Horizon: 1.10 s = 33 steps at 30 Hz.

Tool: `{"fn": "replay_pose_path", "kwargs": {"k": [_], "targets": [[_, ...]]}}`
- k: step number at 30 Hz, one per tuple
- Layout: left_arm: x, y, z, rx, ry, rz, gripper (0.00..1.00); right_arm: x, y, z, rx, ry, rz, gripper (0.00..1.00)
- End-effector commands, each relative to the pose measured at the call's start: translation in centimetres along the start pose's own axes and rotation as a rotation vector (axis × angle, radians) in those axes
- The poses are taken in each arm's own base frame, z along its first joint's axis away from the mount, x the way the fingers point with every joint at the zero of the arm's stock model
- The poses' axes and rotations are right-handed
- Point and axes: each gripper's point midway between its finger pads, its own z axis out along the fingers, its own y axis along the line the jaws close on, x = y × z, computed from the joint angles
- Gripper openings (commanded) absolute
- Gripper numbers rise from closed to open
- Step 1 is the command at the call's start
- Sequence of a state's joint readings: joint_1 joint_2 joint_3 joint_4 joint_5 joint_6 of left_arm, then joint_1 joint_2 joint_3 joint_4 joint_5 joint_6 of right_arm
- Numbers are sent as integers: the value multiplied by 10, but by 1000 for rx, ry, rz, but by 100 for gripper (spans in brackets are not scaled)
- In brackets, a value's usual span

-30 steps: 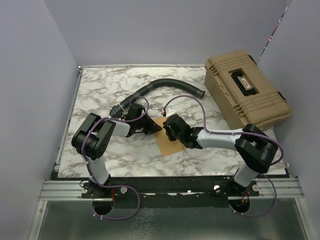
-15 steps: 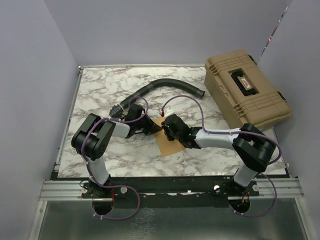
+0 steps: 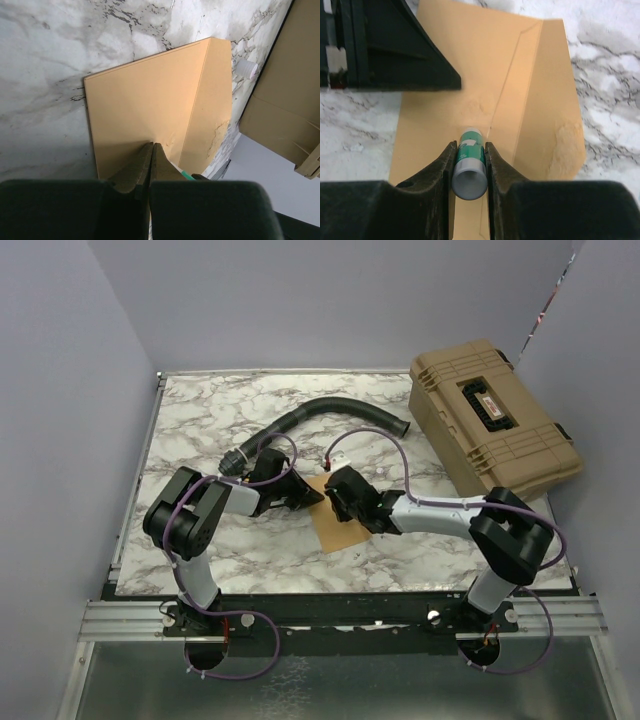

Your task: Place the letter into the envelope and seal it

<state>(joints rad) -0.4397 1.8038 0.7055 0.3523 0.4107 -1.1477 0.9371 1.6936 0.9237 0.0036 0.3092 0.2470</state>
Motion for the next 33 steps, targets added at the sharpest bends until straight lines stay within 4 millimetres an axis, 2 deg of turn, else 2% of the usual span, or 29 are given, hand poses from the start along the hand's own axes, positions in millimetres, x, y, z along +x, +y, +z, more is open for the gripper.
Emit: {"fn": "replay_pose_path", "kwargs": {"k": [1,4,8,11,13,18,25,29,33], "targets": [[25,81,-1,-263,61,-64,0,32,-6,-19,6,107,-11,1],[24,81,-1,-261,60,-65,0,36,-9,-15,25,109,-8,1],[25,81,-1,-260,61,-60,0,17,-6,4,24,61,-20,1],[26,82,-1,-261,66,-59,0,7,-14,21,52,59,4,0],[26,82,-1,-262,67,-61,0,1,-18,24,73,59,12,1],[25,83,-2,-266,63,-62,0,-7,-10,9,34,80,44,1],[22,84,-1,-274,56,-68,0,22,18,-15,-50,154,55,1],[21,84,-1,-274,53,-68,0,23,11,-24,-9,157,93,1],[23,86,0,-276,64,-70,0,21,-5,-13,74,160,73,1]]}}
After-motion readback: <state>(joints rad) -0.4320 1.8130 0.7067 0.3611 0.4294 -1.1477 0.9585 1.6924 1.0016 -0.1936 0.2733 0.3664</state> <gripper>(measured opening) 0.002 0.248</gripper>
